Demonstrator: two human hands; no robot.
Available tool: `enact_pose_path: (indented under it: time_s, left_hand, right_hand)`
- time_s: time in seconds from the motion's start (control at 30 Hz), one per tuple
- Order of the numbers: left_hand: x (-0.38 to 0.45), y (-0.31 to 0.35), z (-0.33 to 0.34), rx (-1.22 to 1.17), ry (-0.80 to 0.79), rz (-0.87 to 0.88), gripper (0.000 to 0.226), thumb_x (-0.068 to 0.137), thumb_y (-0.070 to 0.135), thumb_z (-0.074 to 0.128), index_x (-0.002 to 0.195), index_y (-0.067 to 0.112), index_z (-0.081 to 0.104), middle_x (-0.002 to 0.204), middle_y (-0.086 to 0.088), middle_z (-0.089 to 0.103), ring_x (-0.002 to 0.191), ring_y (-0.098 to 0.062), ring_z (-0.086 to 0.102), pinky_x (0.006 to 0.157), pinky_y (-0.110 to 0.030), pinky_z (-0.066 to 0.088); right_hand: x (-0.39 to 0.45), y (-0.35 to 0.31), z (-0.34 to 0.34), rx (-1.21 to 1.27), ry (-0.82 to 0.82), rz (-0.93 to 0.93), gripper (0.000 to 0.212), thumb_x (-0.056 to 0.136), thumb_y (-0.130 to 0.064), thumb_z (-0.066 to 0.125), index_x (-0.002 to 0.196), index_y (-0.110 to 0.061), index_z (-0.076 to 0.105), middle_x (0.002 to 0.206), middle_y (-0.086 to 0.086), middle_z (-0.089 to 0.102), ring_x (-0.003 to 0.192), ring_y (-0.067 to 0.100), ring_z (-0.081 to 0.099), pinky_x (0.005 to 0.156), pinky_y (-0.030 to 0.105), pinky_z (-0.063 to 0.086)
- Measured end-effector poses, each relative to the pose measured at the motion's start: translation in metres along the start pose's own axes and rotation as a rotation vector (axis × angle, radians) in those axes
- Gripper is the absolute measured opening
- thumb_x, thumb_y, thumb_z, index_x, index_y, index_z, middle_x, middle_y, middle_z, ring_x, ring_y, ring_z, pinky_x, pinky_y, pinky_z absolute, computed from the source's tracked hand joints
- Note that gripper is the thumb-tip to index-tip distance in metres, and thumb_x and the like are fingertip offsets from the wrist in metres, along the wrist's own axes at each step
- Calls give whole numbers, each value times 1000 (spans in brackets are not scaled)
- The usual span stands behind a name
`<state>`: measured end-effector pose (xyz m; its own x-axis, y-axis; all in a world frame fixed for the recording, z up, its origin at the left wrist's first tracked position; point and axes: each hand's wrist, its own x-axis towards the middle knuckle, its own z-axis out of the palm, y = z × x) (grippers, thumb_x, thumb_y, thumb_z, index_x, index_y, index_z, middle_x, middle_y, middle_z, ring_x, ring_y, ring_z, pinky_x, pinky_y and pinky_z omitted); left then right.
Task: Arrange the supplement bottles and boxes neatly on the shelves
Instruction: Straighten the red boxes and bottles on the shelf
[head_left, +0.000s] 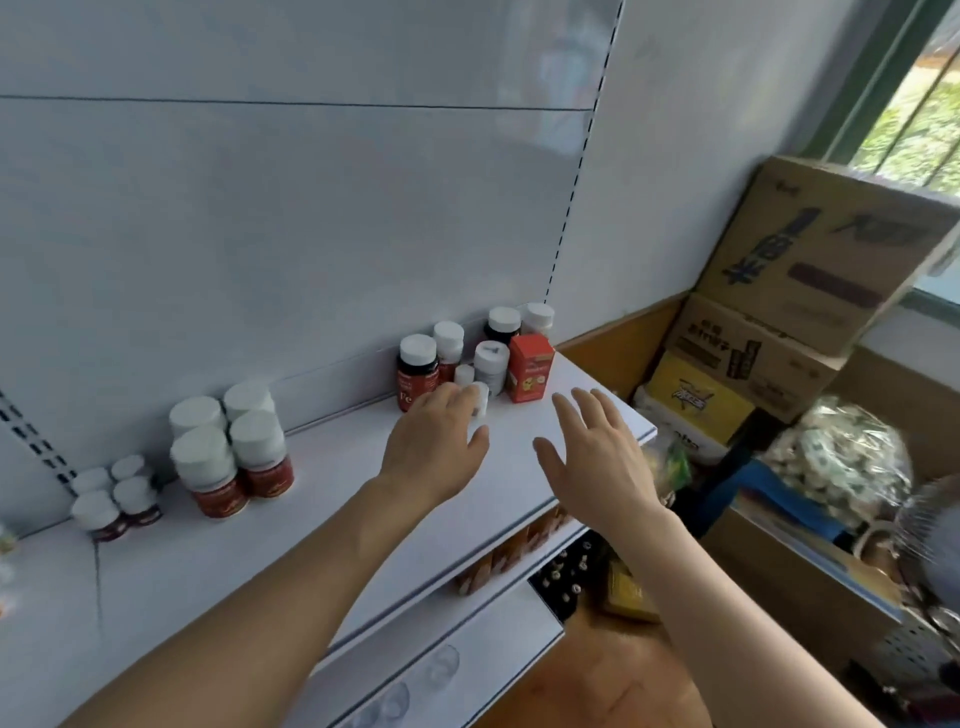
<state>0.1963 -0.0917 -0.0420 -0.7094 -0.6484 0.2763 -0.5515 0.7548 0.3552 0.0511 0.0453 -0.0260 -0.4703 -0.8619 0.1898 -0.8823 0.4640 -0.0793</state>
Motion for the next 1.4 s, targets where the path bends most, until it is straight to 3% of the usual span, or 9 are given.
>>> enact_pose_path:
  time_s: [0.17,0.33,0.5,0.67,0.8,0.97,1.1,1.23,1.4]
  left_hand:
    - [51,5,37,23,1,-127,46,95,35,51,138,20,45,133,0,51,115,-25,51,84,-34,46]
    - [86,19,64,43,6,-252,41,93,26,55,133,19,47,137,1,49,112,-26,55,78,-33,45]
    - [104,21,79,92,11,-327,31,91,18,56,123,14,55,128,0,54,107,-27,56,80,-39,49]
    - [108,11,87,144,-11,-369,17,92,17,54,106,12,62,110,-4,58,97,-27,51,76,-37,45]
    - [109,2,86,78,-35,-345,16,90,11,54,103,11,63,105,-6,58,97,-28,54,76,-41,47]
    - [106,-4,87,32,-68,-339,13,89,10,53,101,14,55,103,-3,61,96,-29,56,74,-43,49]
    - [105,-8,87,-18,-68,-350,10,91,14,55,101,14,53,107,-1,62,98,-26,57,75,-44,50]
    - [102,-11,87,-115,-35,-401,13,91,21,57,104,22,55,104,4,60,92,-23,58,75,-42,50]
    - [99,-14,82,-238,33,-468,25,90,32,59,115,27,61,102,3,53,90,-16,55,81,-33,46]
  right_hand:
    - [74,52,25,51,-15,-121,63,98,-49,38,151,-18,24,157,8,28,147,28,16,120,40,17]
    - [138,91,39,133,-19,-304,55,96,-36,49,145,-16,33,148,8,40,139,29,29,114,39,29]
    - [185,105,49,211,-69,-442,58,92,-28,56,145,-21,34,147,4,40,133,31,36,103,40,42]
    - [207,105,60,241,-129,-541,53,86,-24,61,136,-22,45,139,3,44,121,32,46,97,38,46]
    - [217,105,64,300,-144,-545,43,86,-19,61,128,-20,50,132,1,49,111,29,51,84,37,50]
    - [223,101,64,330,-182,-556,29,88,-16,58,115,-16,50,113,0,54,84,22,53,64,32,45]
    - [221,102,67,349,-203,-548,31,90,-16,58,120,-15,47,119,1,51,84,25,56,69,41,51]
    - [219,109,67,384,-221,-551,41,91,-20,62,129,-16,46,126,-1,51,94,22,57,79,37,51]
    - [213,118,65,503,-180,-593,37,90,-23,65,124,-19,52,118,-2,57,96,19,58,82,41,54]
